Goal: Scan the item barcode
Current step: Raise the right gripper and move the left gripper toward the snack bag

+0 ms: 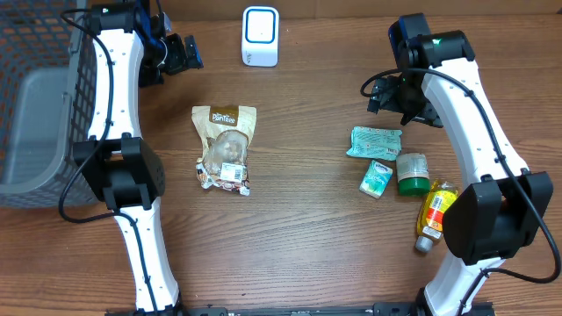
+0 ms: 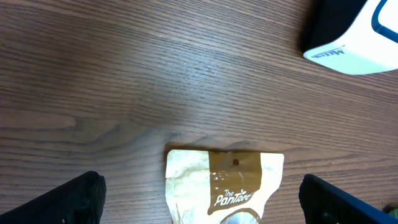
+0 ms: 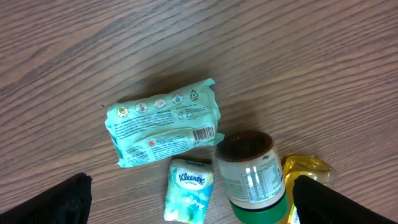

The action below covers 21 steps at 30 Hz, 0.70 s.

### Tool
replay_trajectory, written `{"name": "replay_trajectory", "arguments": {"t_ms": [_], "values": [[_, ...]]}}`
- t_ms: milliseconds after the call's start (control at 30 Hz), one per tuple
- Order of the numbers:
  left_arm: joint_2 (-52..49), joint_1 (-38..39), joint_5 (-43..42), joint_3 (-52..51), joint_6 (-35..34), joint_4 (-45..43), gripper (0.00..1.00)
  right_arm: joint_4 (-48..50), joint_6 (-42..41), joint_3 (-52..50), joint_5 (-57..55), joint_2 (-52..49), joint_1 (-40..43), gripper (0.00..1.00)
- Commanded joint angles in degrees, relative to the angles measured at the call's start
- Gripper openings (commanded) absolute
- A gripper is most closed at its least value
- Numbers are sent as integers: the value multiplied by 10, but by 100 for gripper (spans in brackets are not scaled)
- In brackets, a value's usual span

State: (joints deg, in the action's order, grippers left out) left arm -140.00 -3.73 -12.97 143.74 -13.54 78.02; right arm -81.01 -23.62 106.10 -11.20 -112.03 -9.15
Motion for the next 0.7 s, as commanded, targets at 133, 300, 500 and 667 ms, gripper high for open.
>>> {"name": "replay_trajectory", "arguments": {"t_ms": [133, 300, 500, 667], "values": [[21, 5, 3, 10, -7, -7, 100, 2, -4, 9, -8, 7, -2, 100], [21, 5, 3, 10, -6, -38, 100, 2, -4, 9, -8, 7, -2, 100], [21, 5, 3, 10, -7, -40, 100, 2, -4, 9, -8, 7, -2, 100], [21, 5, -16, 10, -19, -24, 100, 2, -4, 9, -8, 7, -2, 100]]}}
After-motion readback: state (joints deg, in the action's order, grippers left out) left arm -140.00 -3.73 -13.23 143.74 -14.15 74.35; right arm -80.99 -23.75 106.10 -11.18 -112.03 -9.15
